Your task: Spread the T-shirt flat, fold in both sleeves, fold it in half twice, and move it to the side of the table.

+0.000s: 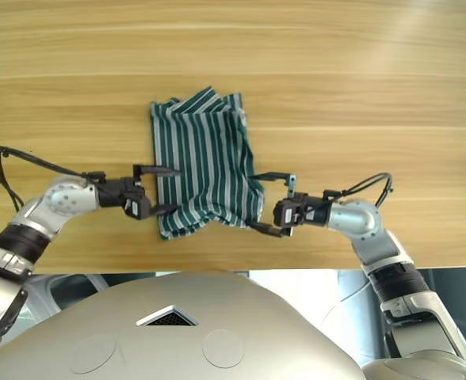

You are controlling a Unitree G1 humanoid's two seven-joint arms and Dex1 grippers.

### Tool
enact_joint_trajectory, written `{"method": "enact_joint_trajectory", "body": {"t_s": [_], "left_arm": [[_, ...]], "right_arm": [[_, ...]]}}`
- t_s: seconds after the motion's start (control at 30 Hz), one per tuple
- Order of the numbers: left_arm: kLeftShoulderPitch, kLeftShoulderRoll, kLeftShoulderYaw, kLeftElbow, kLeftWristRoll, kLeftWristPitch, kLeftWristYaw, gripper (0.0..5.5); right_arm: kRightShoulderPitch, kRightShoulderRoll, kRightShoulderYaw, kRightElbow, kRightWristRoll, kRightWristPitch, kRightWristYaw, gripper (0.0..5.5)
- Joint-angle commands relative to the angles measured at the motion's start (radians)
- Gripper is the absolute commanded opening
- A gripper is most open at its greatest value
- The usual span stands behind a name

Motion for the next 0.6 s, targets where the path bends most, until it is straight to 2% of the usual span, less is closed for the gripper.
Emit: {"method": "enact_joint_trajectory", "body": {"t_s": [0.03,0.33,0.5,0.6], "left_arm": [[0.028,0.059,0.013,0.011,0.060,0.071,-0.042,4.18],[0.003,0.095,0.118,0.052,0.132,0.101,0.042,4.18],[0.022,0.098,0.166,-0.015,0.002,0.064,0.020,4.18],[0.032,0.105,0.218,-0.117,-0.183,0.057,-0.012,4.18]], "right_arm": [[0.012,-0.022,-0.010,-0.022,0.019,0.010,0.025,5.38],[0.109,-0.093,-0.043,-0.115,0.141,0.001,0.101,5.38],[0.128,-0.110,-0.104,-0.158,0.252,-0.018,0.131,5.38],[0.109,-0.100,-0.125,-0.138,0.227,-0.016,0.123,5.38]]}}
